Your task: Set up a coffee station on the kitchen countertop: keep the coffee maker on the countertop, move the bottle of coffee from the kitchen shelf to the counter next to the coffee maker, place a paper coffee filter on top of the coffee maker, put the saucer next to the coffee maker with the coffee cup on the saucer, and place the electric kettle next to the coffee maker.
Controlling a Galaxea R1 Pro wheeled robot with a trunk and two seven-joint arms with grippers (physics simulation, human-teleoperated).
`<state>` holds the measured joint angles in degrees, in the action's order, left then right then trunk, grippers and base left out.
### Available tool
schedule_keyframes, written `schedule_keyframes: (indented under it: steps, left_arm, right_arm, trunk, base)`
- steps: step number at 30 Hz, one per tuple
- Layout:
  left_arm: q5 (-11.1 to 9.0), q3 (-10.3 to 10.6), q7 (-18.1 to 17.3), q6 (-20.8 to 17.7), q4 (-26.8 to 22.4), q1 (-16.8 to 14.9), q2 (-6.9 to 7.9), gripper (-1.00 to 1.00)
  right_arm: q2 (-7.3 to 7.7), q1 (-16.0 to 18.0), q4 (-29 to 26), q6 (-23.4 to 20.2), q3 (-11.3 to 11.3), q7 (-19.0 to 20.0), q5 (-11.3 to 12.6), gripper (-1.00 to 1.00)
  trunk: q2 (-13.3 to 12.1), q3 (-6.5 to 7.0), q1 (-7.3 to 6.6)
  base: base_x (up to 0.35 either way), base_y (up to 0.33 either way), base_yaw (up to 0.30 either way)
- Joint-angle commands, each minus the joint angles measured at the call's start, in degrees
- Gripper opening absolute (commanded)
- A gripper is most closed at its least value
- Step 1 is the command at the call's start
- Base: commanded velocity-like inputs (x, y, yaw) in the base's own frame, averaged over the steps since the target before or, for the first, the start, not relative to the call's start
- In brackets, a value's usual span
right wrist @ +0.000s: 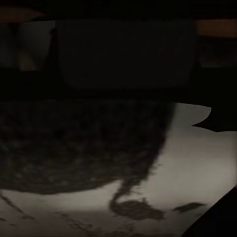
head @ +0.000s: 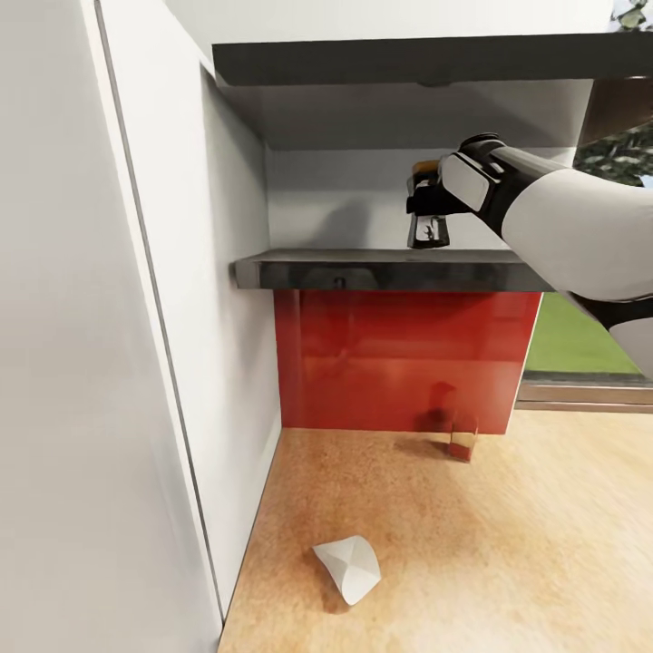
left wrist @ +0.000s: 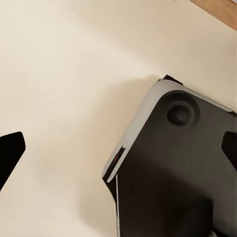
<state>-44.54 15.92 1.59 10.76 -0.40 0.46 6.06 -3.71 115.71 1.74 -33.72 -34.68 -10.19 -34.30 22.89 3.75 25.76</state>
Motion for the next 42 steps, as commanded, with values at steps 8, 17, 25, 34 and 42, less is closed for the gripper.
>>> schedule_keyframes:
  steps: [8, 17, 25, 34, 42]
  left_arm:
    - [-0.3, 0.7, 0.2, 0.1, 0.0, 0.0, 0.0, 1.0]
    - [-0.2, 0.7, 0.2, 0.1, 0.0, 0.0, 0.0, 1.0]
    - [-0.2, 0.7, 0.2, 0.1, 0.0, 0.1, 0.0, 1.0]
    - [-0.2, 0.7, 0.2, 0.1, 0.0, 0.0, 0.0, 1.0]
    - [-0.2, 0.8, 0.2, 0.1, 0.0, 0.0, 0.03, 1.0]
  right_arm:
    - [-0.16, -0.6, 0.1, 1.4, -0.5, -0.4, -0.2, -1.0]
    - [-0.77, -0.8, 0.1, 1.0, -0.5, -0.4, -0.2, -1.0]
    - [-0.78, -0.8, 0.1, 0.9, -0.5, -0.4, -0.2, -1.0]
    - [-0.77, -0.8, 0.1, 0.8, -0.5, -0.4, -0.2, -1.0]
    - [-0.83, -1.0, 0.1, 0.8, -0.5, -0.4, -0.2, -1.0]
  trunk:
    - [0.0, 0.02, 0.02]
    - [0.0, 0.41, 0.02]
    - [0.0, 0.81, 0.02]
    - [0.0, 1.56, 0.02]
    - [0.0, 1.68, 0.02]
  base:
    - [0.0, 0.0, 0.0]
    - [0.0, 0.0, 0.0]
    - [0.0, 0.0, 0.0]
    - [0.0, 0.0, 0.0]
    - [-0.121, 0.0, 0.0]
